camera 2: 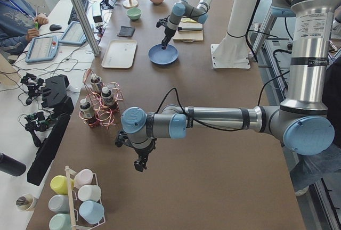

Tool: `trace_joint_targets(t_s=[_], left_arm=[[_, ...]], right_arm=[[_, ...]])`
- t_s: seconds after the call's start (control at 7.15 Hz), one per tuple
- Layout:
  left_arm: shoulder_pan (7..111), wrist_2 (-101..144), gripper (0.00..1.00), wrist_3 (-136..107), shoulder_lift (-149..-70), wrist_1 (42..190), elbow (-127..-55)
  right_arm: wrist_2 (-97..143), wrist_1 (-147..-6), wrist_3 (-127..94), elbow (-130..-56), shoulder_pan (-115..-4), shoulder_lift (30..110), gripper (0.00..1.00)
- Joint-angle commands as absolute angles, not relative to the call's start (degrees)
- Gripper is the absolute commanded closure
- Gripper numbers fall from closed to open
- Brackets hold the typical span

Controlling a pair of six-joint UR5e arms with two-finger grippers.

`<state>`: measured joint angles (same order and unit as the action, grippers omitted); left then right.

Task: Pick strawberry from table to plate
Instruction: 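Carry the strawberry with the right gripper over the blue plate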

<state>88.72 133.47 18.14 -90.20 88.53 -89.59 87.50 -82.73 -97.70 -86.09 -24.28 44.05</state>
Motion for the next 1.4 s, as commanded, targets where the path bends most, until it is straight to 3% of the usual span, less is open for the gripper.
trace_joint_targets(t_s=[0.0, 0.42, 0.56, 0.7, 1.26], left_arm=[[88.7, 133.5, 0.02, 18.1, -89.0, 88.6, -90.6], [88.8, 133.6, 0.02, 18.2, -88.9, 88.6, -90.6], [88.8, 133.6, 0.02, 18.2, -88.9, 88.6, -90.5], [88.8, 133.6, 0.02, 18.2, -88.9, 88.7, -90.4], [88.7, 133.7, 0.02, 18.5, -86.9, 89.2, -90.8]], right_arm=[[85.1, -78.6, -98.3, -81.8, -22.8, 43.3, 1.00], [84.0, -78.0, -98.3, -80.8, -22.1, 43.2, 1.00], [84.0, -77.5, -98.3, -80.8, -22.1, 43.2, 0.78], [83.2, -77.0, -97.7, -80.3, -22.0, 43.3, 0.02], [89.4, -82.0, -95.3, -85.3, -27.6, 43.3, 0.01]])
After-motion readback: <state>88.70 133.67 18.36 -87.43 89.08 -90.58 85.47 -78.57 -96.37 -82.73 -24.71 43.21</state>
